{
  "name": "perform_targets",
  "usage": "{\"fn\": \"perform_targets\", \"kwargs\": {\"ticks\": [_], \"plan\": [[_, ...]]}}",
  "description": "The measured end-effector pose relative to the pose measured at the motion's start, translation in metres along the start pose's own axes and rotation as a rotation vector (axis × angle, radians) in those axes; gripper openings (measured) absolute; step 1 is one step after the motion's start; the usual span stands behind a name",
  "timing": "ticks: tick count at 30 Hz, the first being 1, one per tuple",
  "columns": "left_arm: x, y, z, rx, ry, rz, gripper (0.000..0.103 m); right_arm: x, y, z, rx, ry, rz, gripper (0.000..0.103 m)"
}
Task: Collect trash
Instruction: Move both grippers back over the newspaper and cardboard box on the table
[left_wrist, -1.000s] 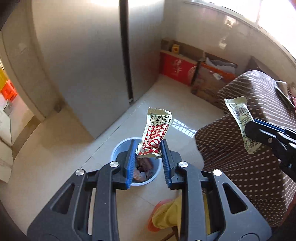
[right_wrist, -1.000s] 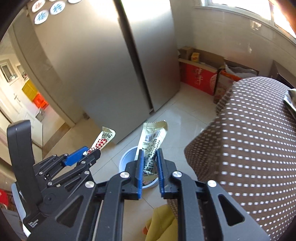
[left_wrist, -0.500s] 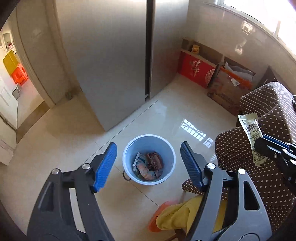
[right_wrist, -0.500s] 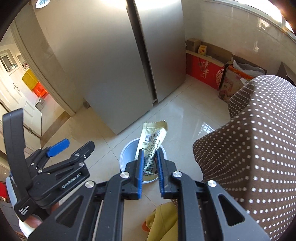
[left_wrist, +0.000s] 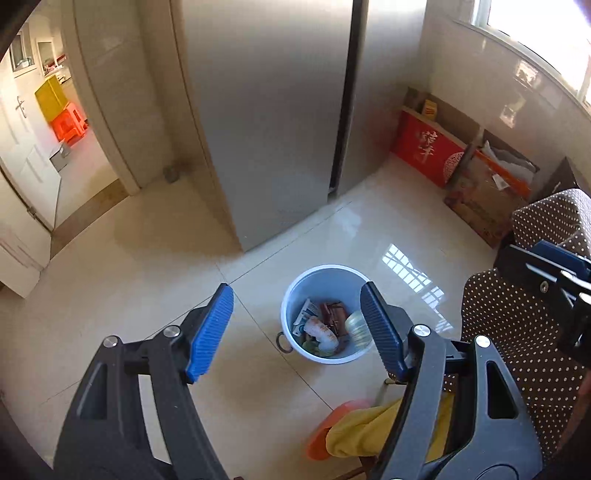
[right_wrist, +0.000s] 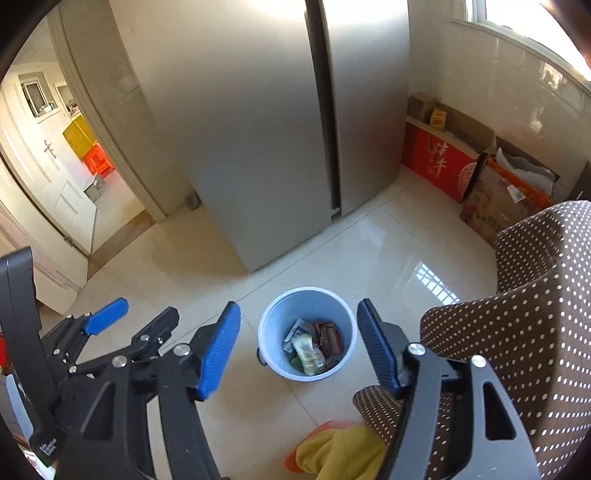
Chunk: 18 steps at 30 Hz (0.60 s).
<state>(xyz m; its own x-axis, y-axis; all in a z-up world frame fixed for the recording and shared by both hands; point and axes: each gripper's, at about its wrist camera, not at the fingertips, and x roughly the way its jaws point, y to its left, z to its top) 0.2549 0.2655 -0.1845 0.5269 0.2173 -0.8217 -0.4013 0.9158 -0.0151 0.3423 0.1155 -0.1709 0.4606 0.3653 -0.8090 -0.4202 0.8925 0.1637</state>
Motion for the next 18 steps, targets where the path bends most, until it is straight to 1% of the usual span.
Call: {"fn": "perform_targets", "kwargs": {"ticks": [5,9,13,18], "plan": [[-0.003,-0.003,-0.002,0.003,0.0,-0.007,0.071,-0.001,-0.005,-0.006,0.005,0.015,-0.008,0.065],[-0.005,-0.01,-0.003,0.01,0.003,-0.043,0.071,-0.011,-0.009,-0.009,0.021,0.01,-0.009,0.065],[-0.013,-0.025,-0.003,0.032,-0.008,-0.065,0.071,-0.03,-0.02,-0.013,0.041,-0.015,-0.007,0.065],[-0.032,-0.047,0.0,0.065,-0.036,-0.095,0.071,-0.068,-0.037,-0.018,0.072,-0.079,-0.007,0.065]]}}
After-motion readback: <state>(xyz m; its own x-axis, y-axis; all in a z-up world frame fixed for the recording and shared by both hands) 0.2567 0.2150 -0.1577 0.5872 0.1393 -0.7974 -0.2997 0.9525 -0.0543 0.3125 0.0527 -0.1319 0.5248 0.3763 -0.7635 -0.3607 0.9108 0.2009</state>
